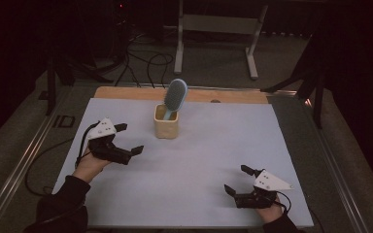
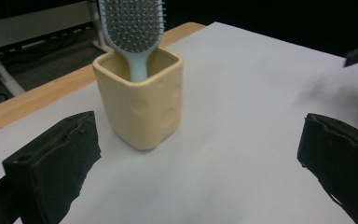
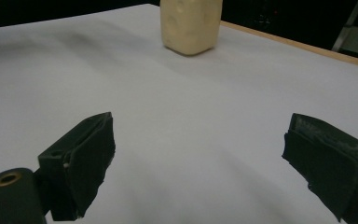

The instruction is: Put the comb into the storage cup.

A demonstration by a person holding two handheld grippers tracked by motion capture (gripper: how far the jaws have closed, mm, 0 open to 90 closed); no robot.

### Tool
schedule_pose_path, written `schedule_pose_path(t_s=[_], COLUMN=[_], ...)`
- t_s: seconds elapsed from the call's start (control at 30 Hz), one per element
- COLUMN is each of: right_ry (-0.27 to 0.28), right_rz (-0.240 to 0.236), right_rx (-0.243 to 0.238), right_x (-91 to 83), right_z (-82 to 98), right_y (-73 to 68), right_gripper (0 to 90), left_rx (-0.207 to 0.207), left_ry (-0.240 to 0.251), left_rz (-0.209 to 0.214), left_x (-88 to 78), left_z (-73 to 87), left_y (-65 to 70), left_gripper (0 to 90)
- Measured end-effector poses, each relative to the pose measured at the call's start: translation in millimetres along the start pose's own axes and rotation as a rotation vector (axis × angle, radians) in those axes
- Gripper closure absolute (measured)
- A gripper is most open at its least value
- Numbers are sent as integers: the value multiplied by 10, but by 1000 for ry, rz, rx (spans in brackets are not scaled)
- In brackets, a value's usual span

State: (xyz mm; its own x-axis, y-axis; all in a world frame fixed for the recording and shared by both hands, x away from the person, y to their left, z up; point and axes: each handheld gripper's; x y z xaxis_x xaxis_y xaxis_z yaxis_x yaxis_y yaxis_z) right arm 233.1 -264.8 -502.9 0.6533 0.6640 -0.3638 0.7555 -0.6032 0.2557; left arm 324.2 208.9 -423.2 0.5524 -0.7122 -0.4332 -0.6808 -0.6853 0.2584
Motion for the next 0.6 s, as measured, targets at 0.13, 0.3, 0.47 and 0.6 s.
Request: schedule_pose_path(t_s=[0.13,0.3,0.47,0.6], right_ry=[-2,-1,-4,-4], right_rz=[-1,-1,-3,-4], right_rx=[-5,-4,-6,-5], right_x=[3,7,17,19], right_z=[-4,-3,-8,-7], right_y=[-4,-1,-8,-7], right_gripper=[87,87,87,87], left_rx=[0,-4,-10,-16], left_ry=[9,8,6,4], left_rz=[2,-5,-8,-4], left_x=[-85,-183,-256,-310], left_z=[76,177,283,368], left_y=[11,9,16,27], left_gripper=[0,0,0,0])
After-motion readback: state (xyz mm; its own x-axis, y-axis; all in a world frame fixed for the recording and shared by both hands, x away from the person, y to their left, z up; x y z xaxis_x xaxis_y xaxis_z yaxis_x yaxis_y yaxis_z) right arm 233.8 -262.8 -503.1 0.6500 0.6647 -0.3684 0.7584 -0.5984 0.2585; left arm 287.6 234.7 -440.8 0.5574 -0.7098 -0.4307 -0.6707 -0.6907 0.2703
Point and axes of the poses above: each handheld gripper's, and its own axes: x roughly forward along the jaws, z roughly out of its underside, y roughly to its right, and after that the axes turned 15 degrees about -x, right-handed
